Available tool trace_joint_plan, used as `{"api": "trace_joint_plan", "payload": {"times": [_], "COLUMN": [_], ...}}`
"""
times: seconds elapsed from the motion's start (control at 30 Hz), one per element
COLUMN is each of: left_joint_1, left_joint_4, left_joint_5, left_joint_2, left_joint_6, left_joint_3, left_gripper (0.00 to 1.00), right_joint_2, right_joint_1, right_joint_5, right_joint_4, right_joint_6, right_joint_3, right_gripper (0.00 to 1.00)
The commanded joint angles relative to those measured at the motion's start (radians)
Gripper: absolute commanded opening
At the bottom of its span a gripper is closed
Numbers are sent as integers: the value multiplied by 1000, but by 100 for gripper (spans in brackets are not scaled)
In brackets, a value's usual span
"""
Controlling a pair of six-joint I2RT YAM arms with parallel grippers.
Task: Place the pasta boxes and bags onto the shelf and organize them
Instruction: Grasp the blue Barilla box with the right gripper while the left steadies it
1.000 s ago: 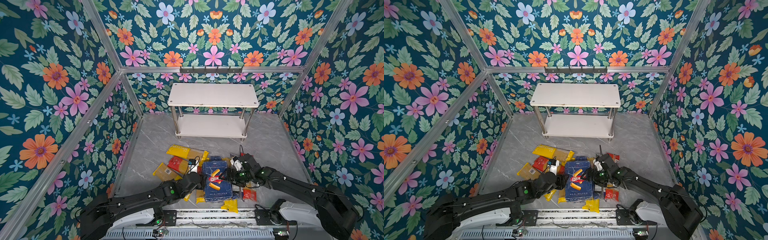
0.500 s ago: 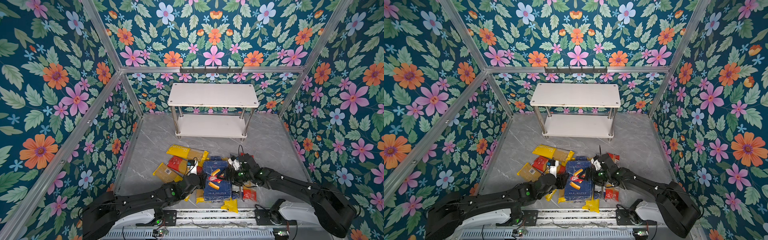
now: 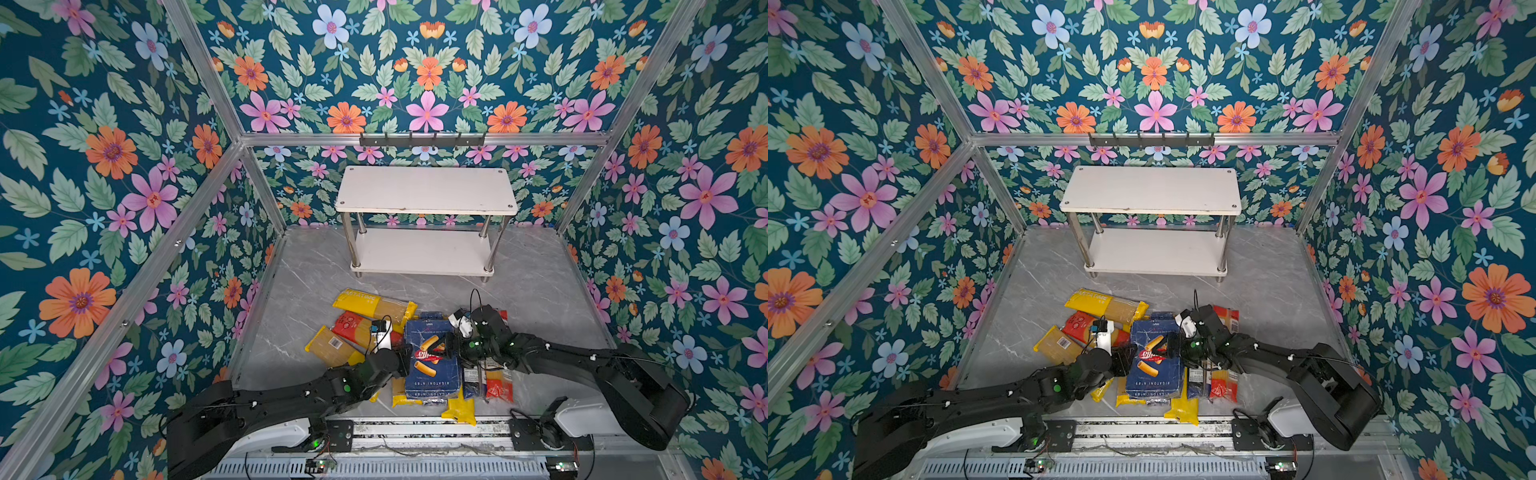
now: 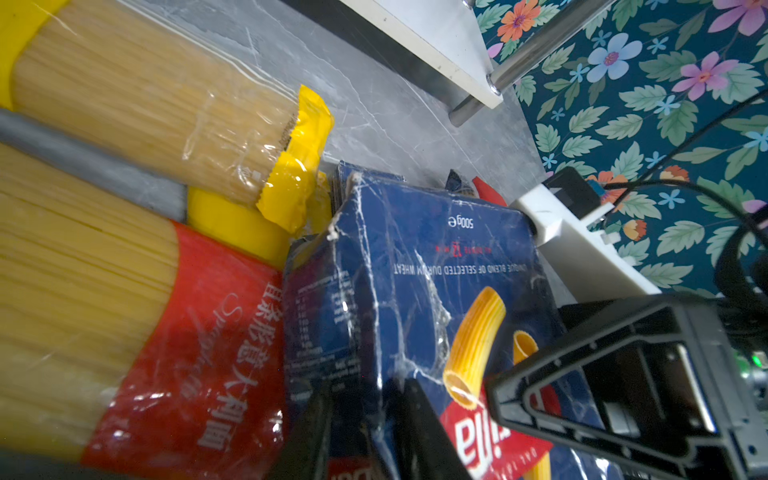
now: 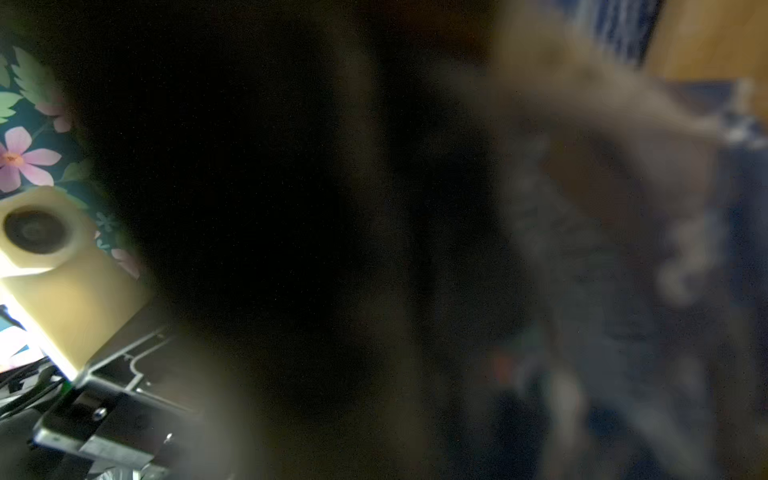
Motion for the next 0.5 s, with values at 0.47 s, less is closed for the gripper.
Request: {"api": "trace_joint_plan", "payload": {"times": [0.47], "left_joint_1": [15], "left_joint_4": [-633], "left_joint_5": [-184], "left_joint_2": [-149], "left_joint_6": [17], "left_joint_3": [163], "left_gripper": [69], "right_joint_2": [-132], "right_joint_1": [3], "right_joint_5": [4], "right_joint_4": [-87], "right_joint_6": [-44], "right_joint_3": [80], "right_gripper": [42]}}
